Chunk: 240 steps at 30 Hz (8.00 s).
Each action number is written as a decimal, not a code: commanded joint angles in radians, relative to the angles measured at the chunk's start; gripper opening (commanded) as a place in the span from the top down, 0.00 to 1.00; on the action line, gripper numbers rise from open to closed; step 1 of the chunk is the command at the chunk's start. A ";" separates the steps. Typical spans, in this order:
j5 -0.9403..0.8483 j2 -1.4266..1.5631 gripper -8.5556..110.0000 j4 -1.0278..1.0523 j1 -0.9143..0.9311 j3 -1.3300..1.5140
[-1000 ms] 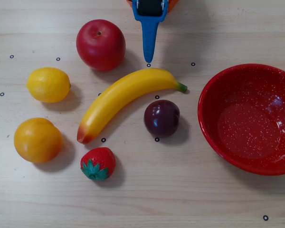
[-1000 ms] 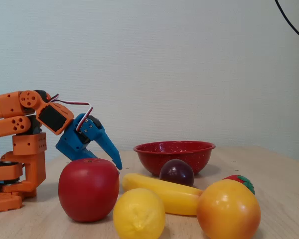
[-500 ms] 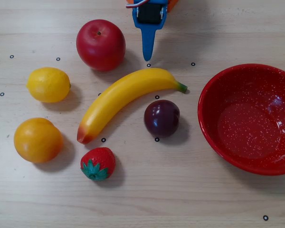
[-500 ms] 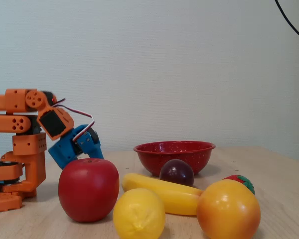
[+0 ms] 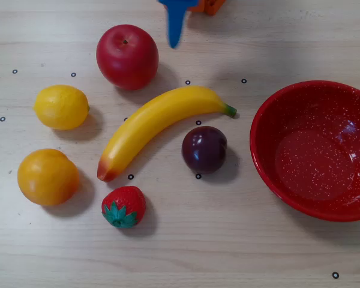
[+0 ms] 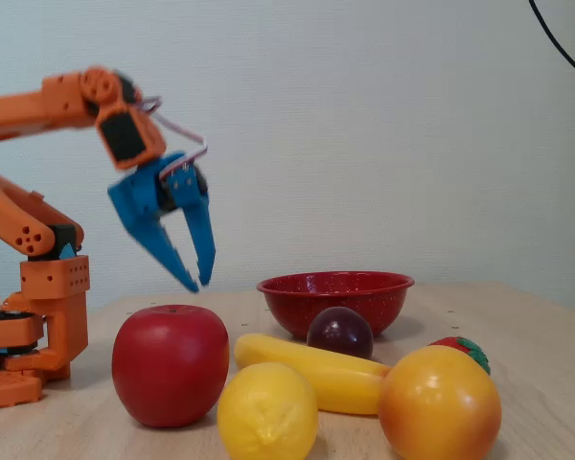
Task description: Put the lemon in the red bowl.
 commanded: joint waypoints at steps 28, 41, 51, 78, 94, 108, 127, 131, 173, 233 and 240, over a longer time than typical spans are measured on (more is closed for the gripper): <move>0.156 -1.005 0.86 0.515 -0.480 -1.293; 0.471 -1.166 0.63 0.554 -0.603 -1.358; 0.689 -1.232 0.49 0.552 -0.670 -1.350; 0.759 -1.367 0.40 0.523 -0.683 -1.295; 0.770 -1.479 0.40 0.437 -0.660 -1.367; 0.762 -1.549 0.40 0.339 -0.643 -1.443; 0.724 -1.600 0.40 0.322 -0.578 -1.488; 0.718 -1.606 0.40 0.324 -0.569 -1.499; 0.712 -1.609 0.54 0.341 -0.580 -1.505; 0.167 -0.805 0.93 0.555 -0.143 -1.368; -0.052 -0.756 0.93 0.551 0.081 -1.378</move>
